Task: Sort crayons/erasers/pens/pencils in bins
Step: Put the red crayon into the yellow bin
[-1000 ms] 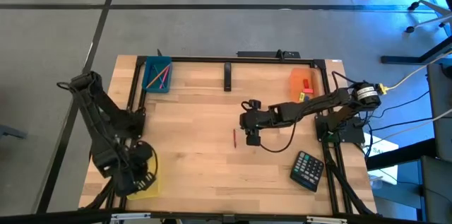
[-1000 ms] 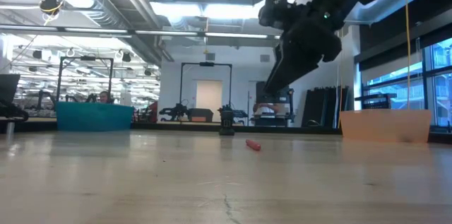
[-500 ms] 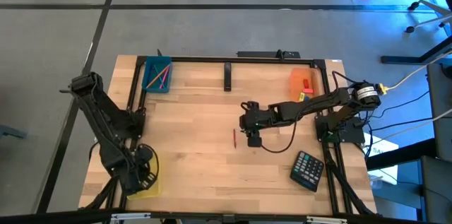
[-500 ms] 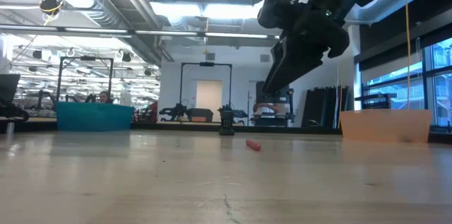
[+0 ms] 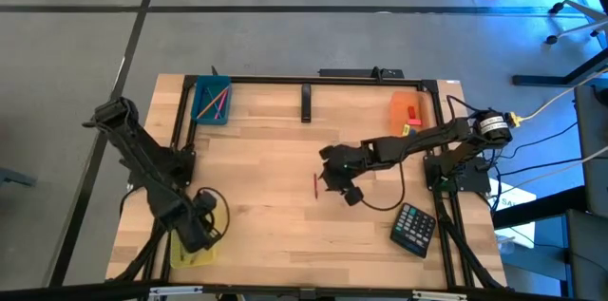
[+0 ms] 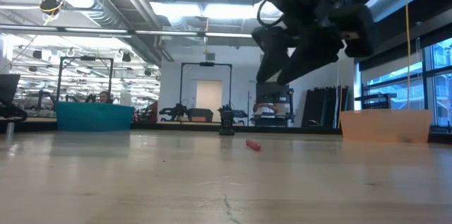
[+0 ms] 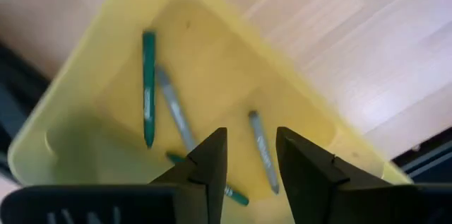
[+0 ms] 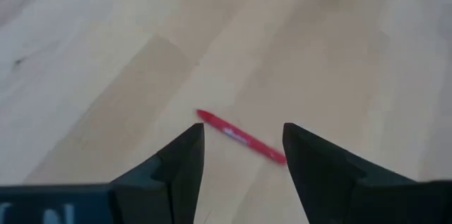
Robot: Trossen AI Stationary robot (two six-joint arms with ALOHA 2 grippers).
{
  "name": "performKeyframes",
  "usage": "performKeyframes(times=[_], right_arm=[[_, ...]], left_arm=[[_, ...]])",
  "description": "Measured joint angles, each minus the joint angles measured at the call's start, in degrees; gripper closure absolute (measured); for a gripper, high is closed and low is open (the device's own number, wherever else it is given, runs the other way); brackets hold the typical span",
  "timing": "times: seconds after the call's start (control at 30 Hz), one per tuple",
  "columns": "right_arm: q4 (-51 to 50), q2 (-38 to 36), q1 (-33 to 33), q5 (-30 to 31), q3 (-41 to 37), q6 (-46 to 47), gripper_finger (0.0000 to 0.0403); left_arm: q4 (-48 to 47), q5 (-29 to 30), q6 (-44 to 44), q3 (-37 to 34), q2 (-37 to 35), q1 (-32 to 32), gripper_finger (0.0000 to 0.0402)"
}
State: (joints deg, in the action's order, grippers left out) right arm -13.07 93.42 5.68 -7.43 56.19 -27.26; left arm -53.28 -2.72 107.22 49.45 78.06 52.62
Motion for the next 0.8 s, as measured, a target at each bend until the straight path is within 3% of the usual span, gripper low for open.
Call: performKeyframes(times=[0.17, 0.37, 0.57, 0.8], right_arm=[[-3.0, 5.3, -1.9, -4.8, 3.3, -9.3, 0.0207], [-14.1, 15.7, -2.3, -3.0, 12.5, -22.0, 0.0209], [-17.3, 22.5, -2.3, 0.7, 22.2, -24.3, 0.0241], [-26.3, 25.8, -2.2, 2.1, 26.6, -25.8, 0.0291]], left_arm=[[-0.3, 0.0, -8.3, 1.2, 0.0, -4.4, 0.0288], [-3.4, 0.3, -13.3, 5.6, 0.0, -7.0, 0.0288], [-8.4, 0.9, -13.3, 9.1, 0.0, -6.7, 0.0288], [-11.9, 1.2, -13.3, 10.5, 0.0, -6.7, 0.0288]])
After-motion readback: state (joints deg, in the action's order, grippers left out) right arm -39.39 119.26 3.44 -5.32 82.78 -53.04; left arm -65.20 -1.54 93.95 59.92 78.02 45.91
